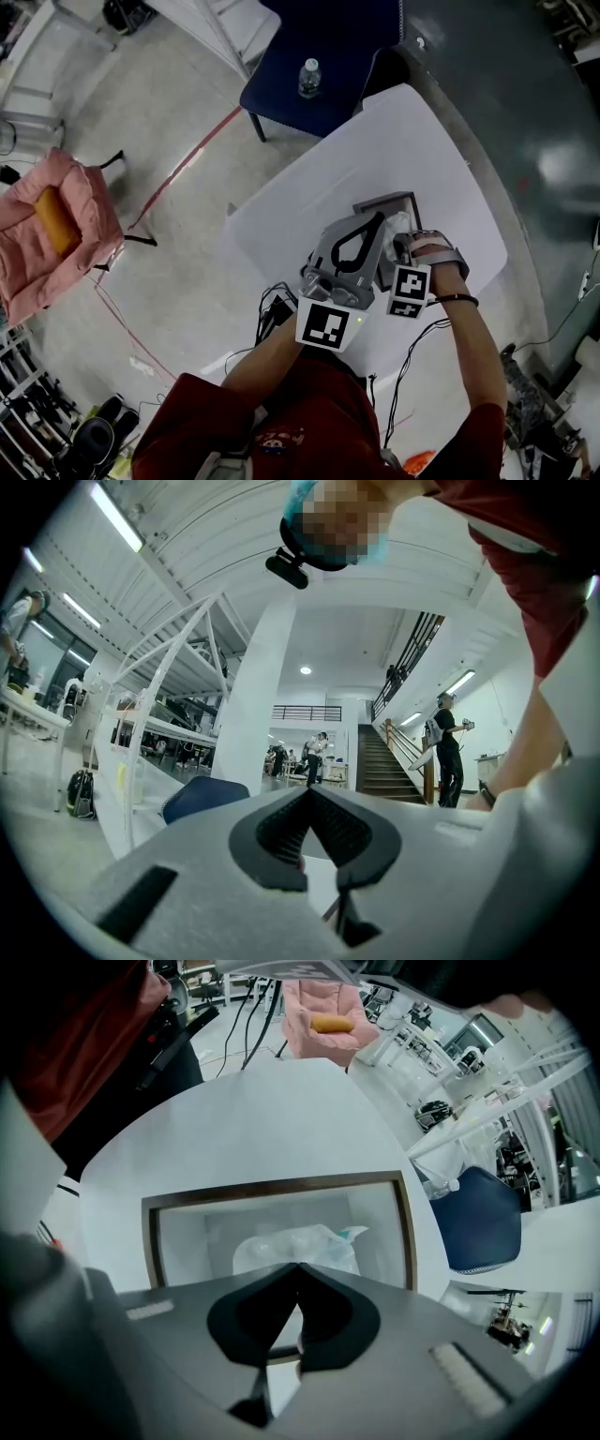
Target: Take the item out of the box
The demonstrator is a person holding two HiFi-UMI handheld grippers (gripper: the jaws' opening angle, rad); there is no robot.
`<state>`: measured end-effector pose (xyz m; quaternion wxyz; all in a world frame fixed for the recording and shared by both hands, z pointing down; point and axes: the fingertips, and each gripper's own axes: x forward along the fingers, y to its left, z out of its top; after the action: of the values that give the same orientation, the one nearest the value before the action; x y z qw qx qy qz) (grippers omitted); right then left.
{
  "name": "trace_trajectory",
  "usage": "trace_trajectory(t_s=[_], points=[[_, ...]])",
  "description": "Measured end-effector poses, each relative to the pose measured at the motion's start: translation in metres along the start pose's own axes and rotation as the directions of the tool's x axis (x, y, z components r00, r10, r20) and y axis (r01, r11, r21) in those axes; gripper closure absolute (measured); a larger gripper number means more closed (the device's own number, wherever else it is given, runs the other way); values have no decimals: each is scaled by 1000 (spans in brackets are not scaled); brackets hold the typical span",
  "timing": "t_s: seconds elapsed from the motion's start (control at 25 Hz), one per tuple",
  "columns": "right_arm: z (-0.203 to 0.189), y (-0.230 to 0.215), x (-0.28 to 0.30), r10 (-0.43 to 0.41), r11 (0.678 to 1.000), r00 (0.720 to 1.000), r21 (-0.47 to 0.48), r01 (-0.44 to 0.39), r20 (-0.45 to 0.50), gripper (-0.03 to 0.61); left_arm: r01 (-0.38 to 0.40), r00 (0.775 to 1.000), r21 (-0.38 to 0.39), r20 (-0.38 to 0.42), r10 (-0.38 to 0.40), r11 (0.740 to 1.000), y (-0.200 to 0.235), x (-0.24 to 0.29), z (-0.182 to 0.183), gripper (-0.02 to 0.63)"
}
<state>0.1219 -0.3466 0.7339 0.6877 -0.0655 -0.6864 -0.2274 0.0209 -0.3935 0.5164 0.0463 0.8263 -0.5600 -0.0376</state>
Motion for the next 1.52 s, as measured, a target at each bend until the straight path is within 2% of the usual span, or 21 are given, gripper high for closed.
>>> trace_trajectory(t_s=[0.44, 0.8, 1.2, 1.4, 1.52], points=[[-3, 2, -34, -89, 989, 996, 120, 86, 26, 577, 33, 999, 77, 38, -36, 997, -32, -16, 30, 611], [-6, 10, -68, -203, 943, 977, 280, 178, 62, 577, 48, 996, 129, 64, -56, 991, -64, -37, 55, 611], [-17, 33, -112, -331, 823, 938, 518, 233, 105, 577, 60, 994, 206, 79, -78, 977, -109, -67, 74, 611], [-4, 47, -145, -415, 742, 900, 621, 251, 132, 577, 62, 991, 250, 98, -89, 966, -122, -92, 91, 611], [-2, 60, -158, -456, 713, 878, 651, 261, 147, 577, 67, 989, 262, 114, -100, 963, -135, -103, 96, 612]])
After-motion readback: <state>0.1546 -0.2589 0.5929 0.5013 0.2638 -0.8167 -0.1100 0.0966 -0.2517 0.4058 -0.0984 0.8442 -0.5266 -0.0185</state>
